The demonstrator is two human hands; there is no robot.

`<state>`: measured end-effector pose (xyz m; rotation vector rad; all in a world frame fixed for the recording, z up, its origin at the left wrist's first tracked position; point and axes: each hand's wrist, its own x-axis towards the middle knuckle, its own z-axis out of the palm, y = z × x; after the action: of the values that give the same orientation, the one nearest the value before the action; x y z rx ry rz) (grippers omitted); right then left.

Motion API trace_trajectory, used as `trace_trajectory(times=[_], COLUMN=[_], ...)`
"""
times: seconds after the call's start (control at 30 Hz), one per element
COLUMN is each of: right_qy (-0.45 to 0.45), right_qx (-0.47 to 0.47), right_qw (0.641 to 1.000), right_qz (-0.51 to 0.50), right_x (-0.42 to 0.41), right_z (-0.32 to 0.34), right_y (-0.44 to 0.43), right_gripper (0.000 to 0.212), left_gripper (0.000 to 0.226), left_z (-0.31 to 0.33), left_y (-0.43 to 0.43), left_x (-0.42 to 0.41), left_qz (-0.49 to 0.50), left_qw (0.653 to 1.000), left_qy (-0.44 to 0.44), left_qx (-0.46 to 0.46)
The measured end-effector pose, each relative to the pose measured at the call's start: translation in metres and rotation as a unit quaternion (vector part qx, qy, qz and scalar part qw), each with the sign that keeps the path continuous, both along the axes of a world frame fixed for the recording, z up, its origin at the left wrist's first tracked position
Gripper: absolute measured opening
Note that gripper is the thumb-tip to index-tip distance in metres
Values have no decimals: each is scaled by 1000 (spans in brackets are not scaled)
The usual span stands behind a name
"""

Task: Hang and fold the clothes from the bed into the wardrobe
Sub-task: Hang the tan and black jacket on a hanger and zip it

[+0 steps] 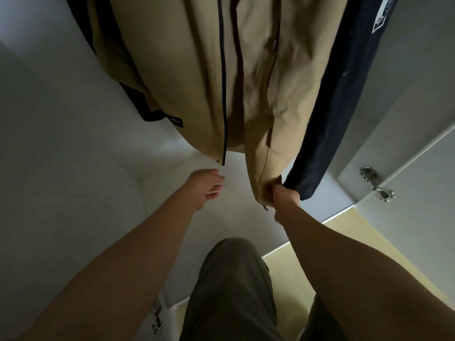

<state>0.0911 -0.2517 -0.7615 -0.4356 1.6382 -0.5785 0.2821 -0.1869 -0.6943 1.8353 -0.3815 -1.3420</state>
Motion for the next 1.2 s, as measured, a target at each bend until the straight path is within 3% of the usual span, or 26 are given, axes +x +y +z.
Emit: trace_trajectory(times=[0.13, 0.23, 0.3, 0.4, 0.47, 0.57, 0.67, 0.77, 0.9, 1.1, 1.2], right_qy=[-36, -103, -94, 45, 120, 173, 162, 162, 124, 133, 138], right_qx=[23, 44, 45, 23, -41, -161, -224, -270, -279, -283, -273], right_qw=[998, 992, 991, 988, 976, 944, 912, 875, 879, 890, 893], right_qz=[56, 62, 79, 147, 177, 230, 302, 369, 366, 331, 329], right_x=[-11, -17, -21, -33, -41, -46, -42, -36, -30, -29, -28], right_z=[13, 27, 35, 40, 39, 34, 36, 37, 35, 29, 30], right_y=[2, 8, 10, 15, 22, 31, 40, 46, 48, 42, 36], right_gripper=[33, 22, 28, 55, 69, 50, 24, 29, 27, 24, 22], left_gripper=[76, 60, 40, 23, 18, 17, 25, 36, 65, 91, 103], left_z=[2, 1, -1, -3, -5, -7, -8, -6, -1, 7, 21], left_y=[-6, -5, -6, -9, -11, -12, -12, -14, -19, -44, -64], left_x=[-26, -47, -56, -62, -66, -71, -70, -67, -64, -69, -64], left_qz=[-189, -274, -258, -209, -201, -262, -289, -267, -176, -137, -124], left_qw=[980, 960, 963, 971, 966, 936, 936, 949, 981, 971, 966], left_qy=[-55, -63, -66, -111, -159, -234, -191, -152, -33, -150, -163], left_qx=[-18, -13, -35, -35, -19, -37, -57, -75, -79, -128, -160])
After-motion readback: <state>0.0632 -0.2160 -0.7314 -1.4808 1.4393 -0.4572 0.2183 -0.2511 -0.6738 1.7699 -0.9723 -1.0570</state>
